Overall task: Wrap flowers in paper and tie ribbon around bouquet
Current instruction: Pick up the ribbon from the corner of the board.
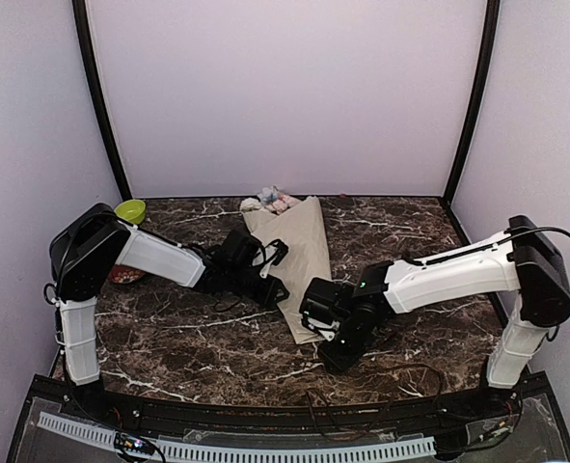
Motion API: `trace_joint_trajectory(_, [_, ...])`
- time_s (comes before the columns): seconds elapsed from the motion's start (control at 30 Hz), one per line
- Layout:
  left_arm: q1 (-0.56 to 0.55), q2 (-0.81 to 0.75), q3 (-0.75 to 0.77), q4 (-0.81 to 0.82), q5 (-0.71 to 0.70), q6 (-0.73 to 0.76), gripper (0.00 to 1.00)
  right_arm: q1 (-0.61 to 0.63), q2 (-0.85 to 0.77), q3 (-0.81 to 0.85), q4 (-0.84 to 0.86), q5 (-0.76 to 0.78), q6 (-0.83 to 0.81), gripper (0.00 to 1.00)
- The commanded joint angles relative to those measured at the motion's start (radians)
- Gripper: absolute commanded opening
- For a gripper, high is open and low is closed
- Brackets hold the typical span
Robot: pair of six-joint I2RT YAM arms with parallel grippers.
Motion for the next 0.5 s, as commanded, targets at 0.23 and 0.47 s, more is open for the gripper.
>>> trace_joint_trajectory(0.23, [0.011,0.006,-0.03,-0.103,-0.028,0.023,0.32,0.037,0.088,0.096,-0.116,0.129,-0.023,0.0])
trace_joint_trajectory(0.47, [0.011,0.006,-0.015,-0.128,-0.032,0.037,0.32,-0.31,-0.164,0.212,-0.234,0.503,-0.059,0.0])
